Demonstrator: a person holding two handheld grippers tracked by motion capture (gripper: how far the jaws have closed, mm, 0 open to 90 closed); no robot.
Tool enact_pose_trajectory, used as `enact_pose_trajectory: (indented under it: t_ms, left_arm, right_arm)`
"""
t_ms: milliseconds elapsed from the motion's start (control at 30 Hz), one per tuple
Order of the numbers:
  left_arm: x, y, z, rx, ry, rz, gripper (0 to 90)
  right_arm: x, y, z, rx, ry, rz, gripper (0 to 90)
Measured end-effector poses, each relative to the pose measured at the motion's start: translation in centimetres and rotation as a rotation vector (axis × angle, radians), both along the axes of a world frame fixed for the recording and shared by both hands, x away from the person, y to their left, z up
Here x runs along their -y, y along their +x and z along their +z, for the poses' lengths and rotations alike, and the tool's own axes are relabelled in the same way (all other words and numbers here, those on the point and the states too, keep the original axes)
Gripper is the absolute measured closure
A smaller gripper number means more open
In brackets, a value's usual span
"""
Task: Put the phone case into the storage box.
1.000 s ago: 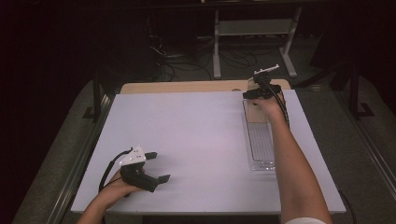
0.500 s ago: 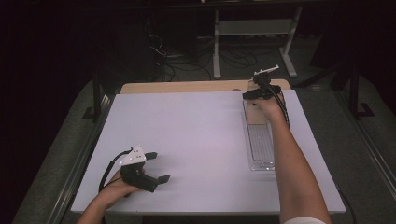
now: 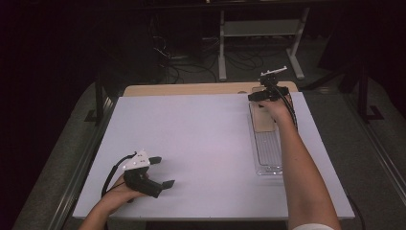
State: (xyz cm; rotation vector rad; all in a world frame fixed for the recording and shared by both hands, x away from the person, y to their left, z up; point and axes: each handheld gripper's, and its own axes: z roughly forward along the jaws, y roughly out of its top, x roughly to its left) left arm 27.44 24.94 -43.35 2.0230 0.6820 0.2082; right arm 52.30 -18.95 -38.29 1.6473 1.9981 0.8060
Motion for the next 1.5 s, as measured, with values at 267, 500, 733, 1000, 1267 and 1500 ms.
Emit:
enact_pose_trajectory:
  t_ms: [267, 500, 733, 1000, 1267, 1500]
  left_arm:
    - [0.0, 0.0, 0.0, -0.003, 0.002, 0.000, 0.0]
    - [0.0, 0.1, 0.0, 0.000, 0.006, -0.001, 0.0]
    - [-0.2, 0.2, 0.1, 0.004, 0.027, -0.008, 0.0]
    - [-0.1, 0.2, 0.0, 0.005, 0.011, -0.003, 0.0]
    - [-0.3, 0.3, 0.0, 0.009, 0.023, -0.007, 0.0]
    - [-0.2, 0.5, 0.2, 0.001, -0.011, 0.013, 0.0]
  right_arm:
    - [0.3, -0.3, 0.7, 0.020, 0.012, 0.004, 0.8]
    - [0.8, -1.0, 1.8, 0.039, 0.045, 0.006, 0.6]
    - [0.8, -1.9, 3.0, 0.069, 0.060, 0.031, 0.5]
    - [0.5, -2.9, 3.9, 0.083, 0.076, 0.093, 0.6]
    - [0.2, -4.4, 3.9, 0.093, 0.101, 0.135, 0.6]
    - [0.0, -6.4, 3.7, 0.094, 0.098, 0.204, 0.6]
